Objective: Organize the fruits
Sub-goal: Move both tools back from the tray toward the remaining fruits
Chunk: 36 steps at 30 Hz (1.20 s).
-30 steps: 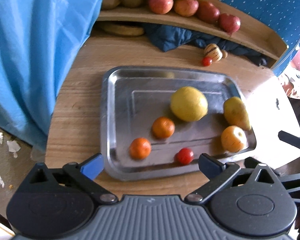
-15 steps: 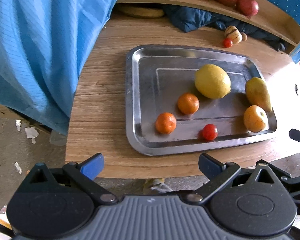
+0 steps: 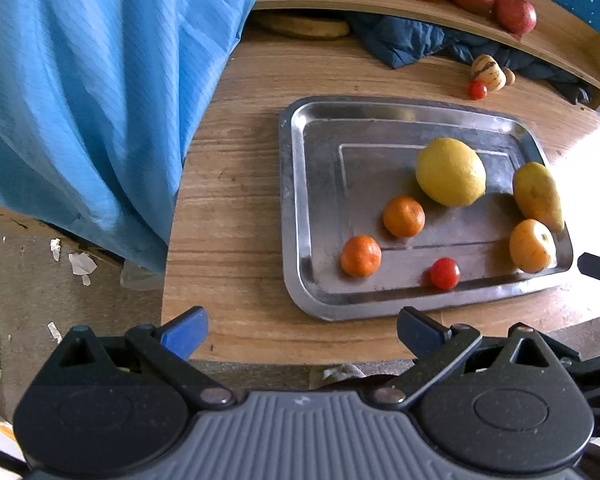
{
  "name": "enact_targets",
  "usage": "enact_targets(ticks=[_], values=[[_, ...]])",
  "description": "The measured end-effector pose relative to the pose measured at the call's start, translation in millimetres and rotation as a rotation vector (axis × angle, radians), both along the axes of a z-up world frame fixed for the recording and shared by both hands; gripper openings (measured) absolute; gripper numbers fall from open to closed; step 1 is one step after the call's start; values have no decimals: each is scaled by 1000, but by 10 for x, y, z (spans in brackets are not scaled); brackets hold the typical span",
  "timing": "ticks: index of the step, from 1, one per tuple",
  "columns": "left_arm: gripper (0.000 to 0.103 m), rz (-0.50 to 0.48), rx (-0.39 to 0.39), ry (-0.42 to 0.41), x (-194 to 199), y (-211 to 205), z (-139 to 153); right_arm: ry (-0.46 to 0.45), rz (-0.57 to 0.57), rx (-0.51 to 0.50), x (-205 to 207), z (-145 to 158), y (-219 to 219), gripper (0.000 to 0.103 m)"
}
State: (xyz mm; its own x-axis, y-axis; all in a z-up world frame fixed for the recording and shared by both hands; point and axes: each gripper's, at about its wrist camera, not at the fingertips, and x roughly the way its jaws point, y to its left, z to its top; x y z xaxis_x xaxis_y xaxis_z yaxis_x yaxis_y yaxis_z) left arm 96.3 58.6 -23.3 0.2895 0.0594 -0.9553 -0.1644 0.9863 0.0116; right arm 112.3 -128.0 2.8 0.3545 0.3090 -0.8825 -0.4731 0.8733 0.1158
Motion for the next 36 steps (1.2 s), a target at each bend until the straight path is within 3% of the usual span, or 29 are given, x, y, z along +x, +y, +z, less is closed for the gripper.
enact_targets(ticks=[36], values=[[102,-130,4,-12,1209,-111,-109,-47,-140,37,884,-48,-92,102]])
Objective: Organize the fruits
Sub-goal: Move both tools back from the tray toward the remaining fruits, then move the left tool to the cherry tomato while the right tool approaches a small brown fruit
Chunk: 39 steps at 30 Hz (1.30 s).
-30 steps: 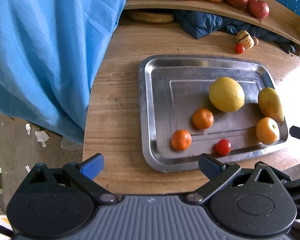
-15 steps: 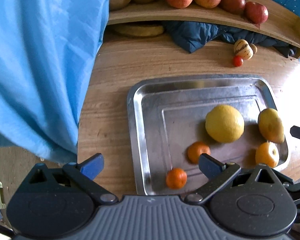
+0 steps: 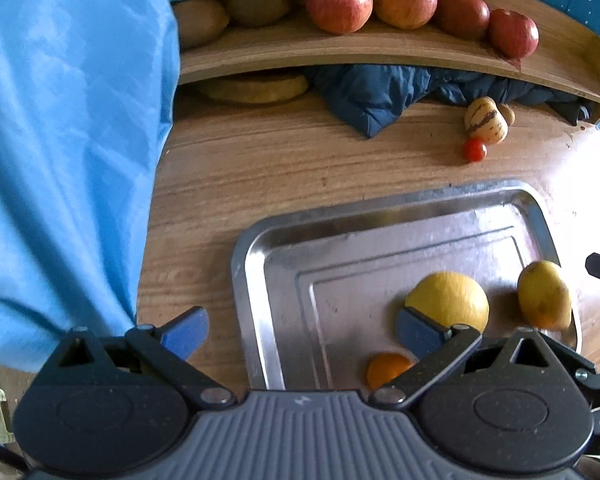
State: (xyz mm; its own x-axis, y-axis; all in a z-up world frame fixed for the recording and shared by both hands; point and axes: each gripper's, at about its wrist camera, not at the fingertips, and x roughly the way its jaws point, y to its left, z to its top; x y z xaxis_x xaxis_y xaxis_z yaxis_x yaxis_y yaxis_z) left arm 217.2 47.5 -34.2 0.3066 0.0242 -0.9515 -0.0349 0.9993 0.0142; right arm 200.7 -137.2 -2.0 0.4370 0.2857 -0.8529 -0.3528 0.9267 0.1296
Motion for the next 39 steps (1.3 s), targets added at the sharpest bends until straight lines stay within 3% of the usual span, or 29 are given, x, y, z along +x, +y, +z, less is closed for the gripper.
enact_targets(ticks=[19,33,39], values=[[102,-110,-63,-1,671,-241,-155,-1,-146,-50,307,-111,-101,102],[102,-200,-160,-21,1174,-340,-250,-34,-303,-147,491,-138,-205,102],[102,-200,-202,-45,1302,-485,-197,-38,-313,-169,555,-160,-254,102]])
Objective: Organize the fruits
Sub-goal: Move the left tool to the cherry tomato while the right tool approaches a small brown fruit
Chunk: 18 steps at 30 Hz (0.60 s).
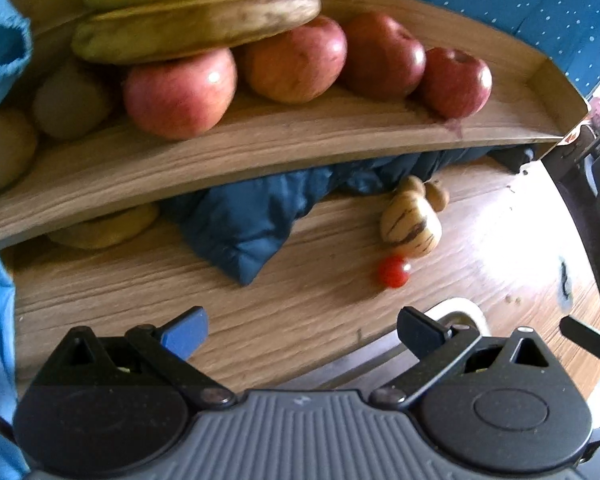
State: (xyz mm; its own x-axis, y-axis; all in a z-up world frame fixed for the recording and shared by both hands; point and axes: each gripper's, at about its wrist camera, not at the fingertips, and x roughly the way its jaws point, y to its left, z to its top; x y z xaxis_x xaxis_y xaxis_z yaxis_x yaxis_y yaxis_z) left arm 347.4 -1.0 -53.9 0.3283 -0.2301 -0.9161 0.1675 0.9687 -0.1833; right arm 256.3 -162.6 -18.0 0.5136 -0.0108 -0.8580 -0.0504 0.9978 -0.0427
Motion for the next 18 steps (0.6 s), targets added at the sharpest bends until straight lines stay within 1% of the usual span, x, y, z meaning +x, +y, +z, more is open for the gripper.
enact_targets(ticks=[6,13,18], values=[[102,4,5,7,12,-180,-60,-15,10,-16,90,-34,-100,102],[102,40,40,34,-30,-357,-209,-16,74,-25,252,-112,-425,102],[102,73,46,-13,-82,-472,-231,-10,141,-12,455,-226,-650,102]])
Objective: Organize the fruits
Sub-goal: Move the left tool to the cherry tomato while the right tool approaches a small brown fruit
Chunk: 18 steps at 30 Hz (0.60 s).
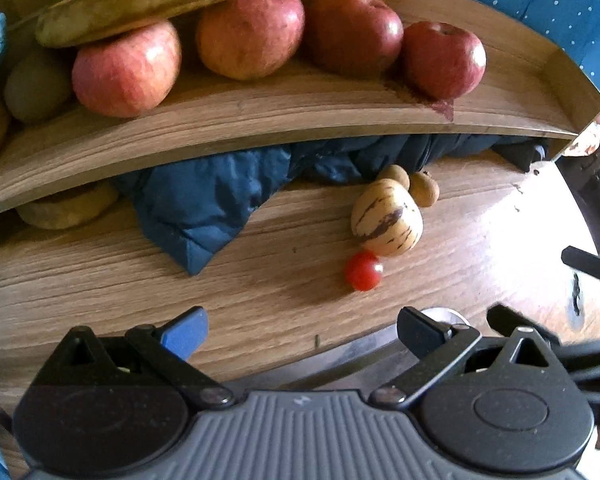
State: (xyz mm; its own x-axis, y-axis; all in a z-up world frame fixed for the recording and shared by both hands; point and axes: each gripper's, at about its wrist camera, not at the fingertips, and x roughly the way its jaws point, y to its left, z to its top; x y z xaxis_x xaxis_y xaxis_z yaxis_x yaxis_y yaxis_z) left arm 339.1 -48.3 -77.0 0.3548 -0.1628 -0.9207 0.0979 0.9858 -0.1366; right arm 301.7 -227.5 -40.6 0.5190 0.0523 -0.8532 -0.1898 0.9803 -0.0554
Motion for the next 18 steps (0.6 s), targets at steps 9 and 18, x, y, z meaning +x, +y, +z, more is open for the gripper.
enact_targets(ticks=[9,18], values=[[102,30,26,-38,13,-165,-77,-9,124,46,407,-144,-163,94],[91,57,28,-47,65,-295,-130,6,214,84,621,-284,-212,85]])
